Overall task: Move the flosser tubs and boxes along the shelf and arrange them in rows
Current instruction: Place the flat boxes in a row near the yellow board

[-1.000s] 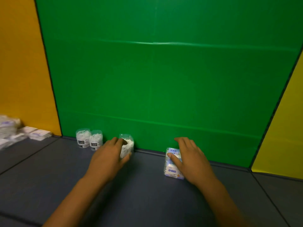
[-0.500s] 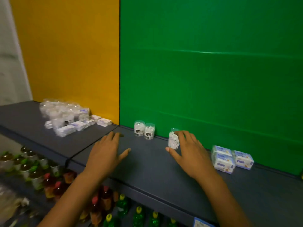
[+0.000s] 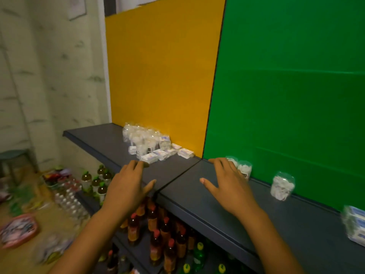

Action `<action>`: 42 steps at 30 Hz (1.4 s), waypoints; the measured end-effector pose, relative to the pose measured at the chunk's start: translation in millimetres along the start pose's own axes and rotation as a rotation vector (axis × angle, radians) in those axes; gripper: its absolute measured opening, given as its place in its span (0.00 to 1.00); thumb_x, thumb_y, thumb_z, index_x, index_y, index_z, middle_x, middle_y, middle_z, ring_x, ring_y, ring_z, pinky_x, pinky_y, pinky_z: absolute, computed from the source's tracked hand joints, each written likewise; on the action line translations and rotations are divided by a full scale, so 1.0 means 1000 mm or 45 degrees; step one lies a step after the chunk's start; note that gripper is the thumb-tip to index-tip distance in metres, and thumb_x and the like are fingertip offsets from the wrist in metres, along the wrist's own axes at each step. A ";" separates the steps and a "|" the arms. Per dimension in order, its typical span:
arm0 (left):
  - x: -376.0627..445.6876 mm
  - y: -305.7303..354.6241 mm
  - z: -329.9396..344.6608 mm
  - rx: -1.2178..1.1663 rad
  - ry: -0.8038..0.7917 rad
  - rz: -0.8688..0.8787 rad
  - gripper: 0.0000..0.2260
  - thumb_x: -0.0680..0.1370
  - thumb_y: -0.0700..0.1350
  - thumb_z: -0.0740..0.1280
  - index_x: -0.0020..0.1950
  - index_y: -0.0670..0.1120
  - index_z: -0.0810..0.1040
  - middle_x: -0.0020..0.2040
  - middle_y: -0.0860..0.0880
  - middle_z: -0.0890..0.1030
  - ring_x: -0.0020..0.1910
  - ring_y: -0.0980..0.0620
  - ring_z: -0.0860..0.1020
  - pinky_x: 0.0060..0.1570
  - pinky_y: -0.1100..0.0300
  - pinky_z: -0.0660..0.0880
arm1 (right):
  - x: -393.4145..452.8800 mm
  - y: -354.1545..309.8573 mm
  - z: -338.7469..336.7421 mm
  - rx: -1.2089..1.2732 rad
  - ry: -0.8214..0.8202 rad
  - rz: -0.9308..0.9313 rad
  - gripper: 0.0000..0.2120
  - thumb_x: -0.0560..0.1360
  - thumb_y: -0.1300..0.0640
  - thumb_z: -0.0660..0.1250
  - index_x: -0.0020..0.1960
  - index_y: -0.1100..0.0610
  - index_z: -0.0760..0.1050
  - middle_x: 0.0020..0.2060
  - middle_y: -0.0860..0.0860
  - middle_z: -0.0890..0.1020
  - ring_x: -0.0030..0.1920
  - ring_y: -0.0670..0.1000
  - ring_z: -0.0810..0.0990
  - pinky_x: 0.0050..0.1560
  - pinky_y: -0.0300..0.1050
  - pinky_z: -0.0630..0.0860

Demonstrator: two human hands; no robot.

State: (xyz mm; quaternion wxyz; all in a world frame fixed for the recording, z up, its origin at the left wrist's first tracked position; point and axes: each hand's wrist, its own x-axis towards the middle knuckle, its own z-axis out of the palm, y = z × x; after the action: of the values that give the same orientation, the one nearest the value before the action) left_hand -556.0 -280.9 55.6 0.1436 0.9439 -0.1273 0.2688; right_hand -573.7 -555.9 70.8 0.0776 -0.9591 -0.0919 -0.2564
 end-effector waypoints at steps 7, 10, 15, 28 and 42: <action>0.028 -0.056 0.021 -0.002 -0.007 -0.137 0.23 0.75 0.60 0.66 0.65 0.50 0.71 0.60 0.48 0.73 0.52 0.48 0.77 0.48 0.53 0.76 | 0.065 -0.025 0.051 0.107 0.014 -0.087 0.27 0.79 0.37 0.58 0.72 0.50 0.62 0.67 0.47 0.68 0.66 0.50 0.68 0.62 0.47 0.71; 0.050 -0.075 0.033 0.023 -0.017 -0.167 0.23 0.75 0.60 0.65 0.66 0.50 0.71 0.62 0.48 0.73 0.55 0.47 0.76 0.47 0.54 0.76 | 0.096 -0.027 0.076 0.148 0.006 -0.099 0.27 0.78 0.37 0.59 0.71 0.50 0.62 0.66 0.47 0.68 0.65 0.50 0.68 0.61 0.47 0.71; 0.105 -0.103 0.044 0.013 0.013 -0.179 0.23 0.76 0.59 0.64 0.66 0.50 0.70 0.63 0.48 0.72 0.59 0.47 0.74 0.52 0.54 0.75 | 0.151 -0.024 0.103 0.160 0.035 -0.114 0.26 0.78 0.38 0.60 0.71 0.50 0.63 0.65 0.47 0.69 0.65 0.50 0.69 0.61 0.47 0.71; 0.162 -0.145 0.132 -0.173 -0.213 -0.330 0.22 0.75 0.63 0.63 0.64 0.51 0.71 0.61 0.51 0.75 0.56 0.51 0.76 0.51 0.54 0.77 | 0.212 -0.018 0.178 0.171 -0.094 -0.046 0.26 0.78 0.37 0.60 0.70 0.49 0.64 0.65 0.47 0.69 0.64 0.49 0.69 0.60 0.48 0.72; 0.184 -0.167 0.191 -0.227 -0.337 -0.366 0.25 0.69 0.72 0.60 0.45 0.51 0.74 0.45 0.50 0.77 0.44 0.51 0.76 0.42 0.52 0.78 | 0.202 -0.025 0.210 0.166 -0.234 0.295 0.27 0.77 0.39 0.63 0.71 0.50 0.64 0.68 0.48 0.68 0.68 0.50 0.67 0.67 0.49 0.69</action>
State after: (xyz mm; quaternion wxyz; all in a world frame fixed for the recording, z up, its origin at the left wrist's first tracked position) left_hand -261.2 -220.8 -34.1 0.2453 0.9630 -0.0322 0.1070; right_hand -306.6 -462.5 -4.2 0.1599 -0.9756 -0.0039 -0.1502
